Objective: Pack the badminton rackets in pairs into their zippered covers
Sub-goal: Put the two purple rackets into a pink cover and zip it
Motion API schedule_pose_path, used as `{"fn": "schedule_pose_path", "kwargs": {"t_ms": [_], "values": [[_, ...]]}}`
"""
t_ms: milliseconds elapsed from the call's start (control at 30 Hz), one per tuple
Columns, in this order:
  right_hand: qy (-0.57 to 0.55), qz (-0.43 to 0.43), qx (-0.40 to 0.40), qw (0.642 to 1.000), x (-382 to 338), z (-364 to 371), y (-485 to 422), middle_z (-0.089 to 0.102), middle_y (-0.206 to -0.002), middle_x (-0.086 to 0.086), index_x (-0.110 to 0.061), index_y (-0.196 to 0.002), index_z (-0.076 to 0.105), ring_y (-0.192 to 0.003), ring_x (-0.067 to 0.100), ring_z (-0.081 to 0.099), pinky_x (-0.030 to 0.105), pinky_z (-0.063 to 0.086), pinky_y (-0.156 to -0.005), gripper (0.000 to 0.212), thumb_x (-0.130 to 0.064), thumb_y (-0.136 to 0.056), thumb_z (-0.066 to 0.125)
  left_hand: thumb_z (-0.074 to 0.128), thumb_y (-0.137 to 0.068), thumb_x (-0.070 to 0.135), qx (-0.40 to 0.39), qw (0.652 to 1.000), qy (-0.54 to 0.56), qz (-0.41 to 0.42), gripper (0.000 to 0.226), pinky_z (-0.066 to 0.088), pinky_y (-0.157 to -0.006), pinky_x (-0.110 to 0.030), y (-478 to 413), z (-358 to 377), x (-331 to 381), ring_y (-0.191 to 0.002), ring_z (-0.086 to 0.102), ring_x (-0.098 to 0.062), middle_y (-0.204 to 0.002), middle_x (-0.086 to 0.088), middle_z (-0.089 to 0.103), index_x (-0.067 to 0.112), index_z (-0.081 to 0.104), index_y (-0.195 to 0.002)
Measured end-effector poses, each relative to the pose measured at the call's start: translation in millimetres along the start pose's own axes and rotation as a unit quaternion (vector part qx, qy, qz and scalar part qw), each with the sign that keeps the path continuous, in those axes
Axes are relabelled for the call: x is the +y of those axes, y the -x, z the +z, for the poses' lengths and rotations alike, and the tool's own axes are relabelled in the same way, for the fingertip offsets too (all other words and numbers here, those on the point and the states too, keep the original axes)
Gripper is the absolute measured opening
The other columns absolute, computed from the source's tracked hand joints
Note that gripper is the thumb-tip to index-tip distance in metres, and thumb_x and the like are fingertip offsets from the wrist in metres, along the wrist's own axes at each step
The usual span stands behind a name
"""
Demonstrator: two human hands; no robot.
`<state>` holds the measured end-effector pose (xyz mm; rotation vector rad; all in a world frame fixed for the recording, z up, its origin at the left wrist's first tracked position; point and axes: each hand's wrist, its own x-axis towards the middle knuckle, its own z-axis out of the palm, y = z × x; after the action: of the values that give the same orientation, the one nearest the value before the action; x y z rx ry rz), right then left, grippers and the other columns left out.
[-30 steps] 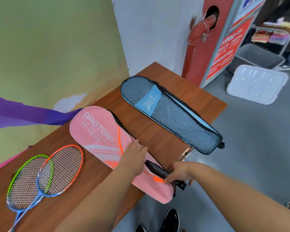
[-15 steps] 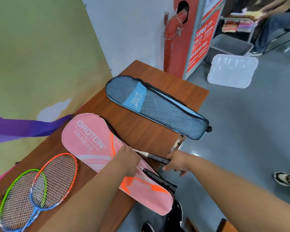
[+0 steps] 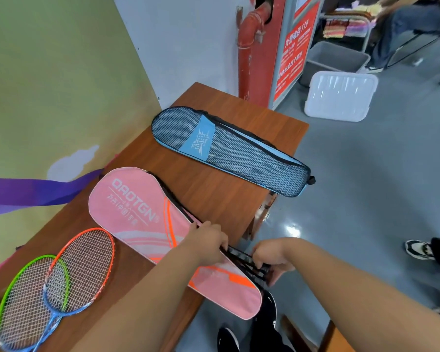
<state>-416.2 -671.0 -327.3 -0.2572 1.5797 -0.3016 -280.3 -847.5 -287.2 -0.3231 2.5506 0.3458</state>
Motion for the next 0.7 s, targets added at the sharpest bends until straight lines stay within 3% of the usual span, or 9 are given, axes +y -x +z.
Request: {"fn": "schedule_pose_path", "kwargs": {"t_ms": [67,133,200,300,400,500,700], "values": [[-0.055,-0.01,-0.019,0.998,1.8,-1.2,6.3,0.044,-0.147,0.023,0.002,-0.138,0.052,-0.131,0.051,0.054,0.062,0.053,-0.107,0.05,0.013,-0.092,0.037,0.076,-0.077,0.047,0.035,0.999,0.007,-0.014,0.029,0.033,-0.11,-0.052,-1.7,0.0,2.4,-0.114,0.051,-0.023,-0.111,0.006,0.059,0.032,0.07,-0.101],[-0.087,-0.024,-0.062,0.994,2.3,-7.4,14.2,0.058,-0.14,0.021,-0.005,-0.136,0.061,-0.121,0.042,0.06,0.061,0.047,-0.115,0.065,0.015,-0.082,0.03,0.071,-0.081,0.047,0.082,0.996,0.032,-0.028,0.026,0.035,-0.11,-0.051,-2.0,0.2,2.6,-0.116,0.055,-0.023,-0.113,0.007,0.061,0.032,0.066,-0.102],[-0.084,-0.025,-0.107,0.99,3.2,-15.6,23.3,0.053,-0.154,0.017,-0.02,-0.148,0.058,-0.117,0.039,0.061,0.06,0.042,-0.115,0.079,0.012,-0.081,0.032,0.065,-0.085,0.042,0.118,0.989,0.08,-0.043,0.021,0.037,-0.105,-0.048,-2.1,-1.6,1.9,-0.114,0.056,-0.023,-0.11,0.008,0.065,0.031,0.062,-0.102],[-0.142,-0.058,-0.144,0.978,7.3,-26.0,36.3,0.056,-0.15,0.014,-0.028,-0.144,0.061,-0.133,0.046,0.056,0.06,0.048,-0.111,0.071,0.006,-0.086,0.038,0.058,-0.088,0.04,0.125,0.985,0.108,-0.046,0.018,0.038,-0.102,-0.047,-3.4,-10.1,1.2,-0.11,0.057,-0.026,-0.096,0.005,0.069,0.03,0.058,-0.103],[-0.26,-0.11,-0.155,0.947,10.2,-29.7,47.0,0.07,-0.128,0.011,-0.023,-0.125,0.079,-0.116,0.033,0.062,0.042,0.056,-0.098,0.057,-0.003,-0.088,0.041,0.055,-0.088,0.039,0.148,0.981,0.121,-0.041,0.018,0.04,-0.099,-0.046,-7.4,-22.7,-2.0,-0.107,0.057,-0.026,-0.087,0.007,0.061,0.031,0.055,-0.104],[-0.323,-0.14,-0.129,0.927,10.3,-35.5,55.1,0.073,-0.121,0.01,-0.014,-0.116,0.084,-0.109,0.028,0.064,0.035,0.052,-0.097,0.044,-0.012,-0.089,0.049,0.055,-0.089,0.037,0.164,0.978,0.125,-0.035,0.018,0.039,-0.095,-0.044,-11.3,-39.5,-4.6,-0.105,0.056,-0.026,-0.086,0.007,0.056,0.033,0.054,-0.106],[-0.324,-0.159,-0.09,0.928,-1.1,-47.9,74.0,0.078,-0.094,0.005,-0.019,-0.091,0.087,-0.08,0.019,0.071,0.029,0.056,-0.077,0.036,0.002,-0.083,0.059,0.052,-0.083,0.045,0.171,0.974,0.145,-0.02,0.018,0.038,-0.085,-0.038,-17.0,-64.7,-6.1,-0.102,0.06,-0.024,-0.091,0.006,0.066,0.036,0.05,-0.098]]}}
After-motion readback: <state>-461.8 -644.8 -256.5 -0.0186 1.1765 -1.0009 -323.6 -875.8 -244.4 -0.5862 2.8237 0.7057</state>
